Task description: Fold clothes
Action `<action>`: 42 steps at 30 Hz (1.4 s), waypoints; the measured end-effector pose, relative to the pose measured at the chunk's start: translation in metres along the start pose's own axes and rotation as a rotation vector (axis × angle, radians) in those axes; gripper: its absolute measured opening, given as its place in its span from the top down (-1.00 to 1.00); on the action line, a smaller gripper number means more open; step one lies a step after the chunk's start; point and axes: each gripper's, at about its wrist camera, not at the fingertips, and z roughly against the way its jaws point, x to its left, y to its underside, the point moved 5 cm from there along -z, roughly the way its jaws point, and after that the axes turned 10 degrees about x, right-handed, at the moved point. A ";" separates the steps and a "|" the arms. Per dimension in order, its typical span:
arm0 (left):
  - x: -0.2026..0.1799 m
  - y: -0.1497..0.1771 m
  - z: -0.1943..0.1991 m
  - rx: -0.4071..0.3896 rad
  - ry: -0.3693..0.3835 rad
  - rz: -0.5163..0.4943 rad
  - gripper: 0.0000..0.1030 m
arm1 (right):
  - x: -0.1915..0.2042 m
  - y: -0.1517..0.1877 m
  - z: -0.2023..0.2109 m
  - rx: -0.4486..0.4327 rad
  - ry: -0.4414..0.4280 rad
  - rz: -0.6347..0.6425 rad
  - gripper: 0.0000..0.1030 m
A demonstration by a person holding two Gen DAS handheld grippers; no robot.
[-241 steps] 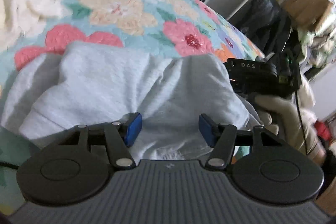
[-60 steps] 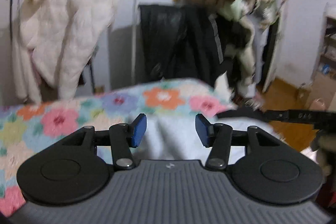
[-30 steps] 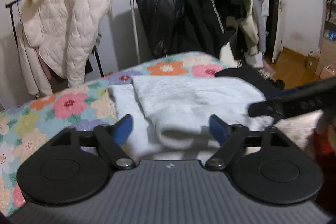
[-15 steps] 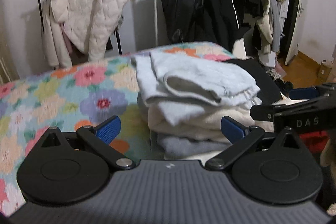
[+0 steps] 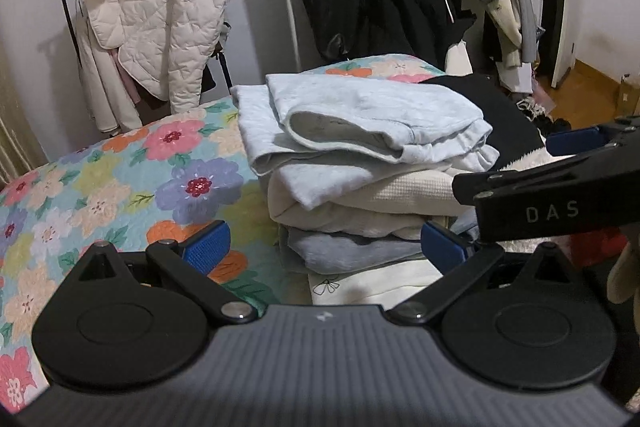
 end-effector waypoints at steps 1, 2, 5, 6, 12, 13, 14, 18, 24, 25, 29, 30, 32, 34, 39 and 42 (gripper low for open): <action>-0.002 0.000 -0.002 -0.001 -0.002 0.001 -1.00 | 0.000 0.000 -0.001 0.004 0.002 0.003 -1.00; -0.004 0.001 -0.004 -0.001 -0.004 0.001 -1.00 | 0.000 0.001 -0.001 0.008 0.004 0.006 -1.00; -0.010 0.001 -0.008 -0.003 -0.005 -0.010 -1.00 | 0.002 0.002 -0.002 0.014 0.002 0.014 -1.00; -0.012 0.001 -0.009 -0.002 0.002 -0.016 -1.00 | 0.003 0.002 -0.002 0.015 0.001 0.016 -1.00; -0.027 -0.001 -0.012 0.005 0.029 -0.052 -1.00 | 0.007 0.004 -0.006 0.020 0.016 0.033 -1.00; -0.029 -0.001 -0.013 0.006 0.030 -0.054 -1.00 | 0.007 0.004 -0.007 0.021 0.017 0.032 -1.00; -0.030 -0.001 -0.014 0.007 0.033 -0.052 -1.00 | 0.007 0.004 -0.008 0.023 0.017 0.029 -1.00; -0.033 -0.002 -0.019 0.022 0.059 -0.024 -1.00 | 0.003 0.005 -0.012 0.031 0.021 0.015 -1.00; -0.035 -0.001 -0.026 0.046 0.068 0.003 -1.00 | -0.004 0.007 -0.016 0.038 0.037 -0.002 -1.00; -0.035 -0.001 -0.027 0.049 0.069 0.009 -1.00 | -0.004 0.007 -0.017 0.040 0.037 -0.004 -1.00; -0.035 0.001 -0.033 0.066 0.061 0.030 -1.00 | -0.007 0.007 -0.022 0.047 0.037 -0.012 -1.00; -0.035 0.001 -0.034 0.070 0.056 0.031 -1.00 | -0.007 0.007 -0.024 0.048 0.038 -0.014 -1.00; -0.035 0.002 -0.036 0.076 0.046 0.028 -1.00 | -0.007 0.008 -0.027 0.053 0.041 -0.016 -1.00; -0.036 0.003 -0.038 0.081 0.041 0.025 -1.00 | -0.007 0.009 -0.030 0.058 0.044 -0.016 -1.00; -0.036 0.005 -0.037 0.085 0.035 0.032 -1.00 | -0.009 0.010 -0.034 0.070 0.057 -0.007 -1.00; -0.036 0.005 -0.037 0.088 0.032 0.036 -1.00 | -0.009 0.011 -0.035 0.073 0.057 -0.008 -1.00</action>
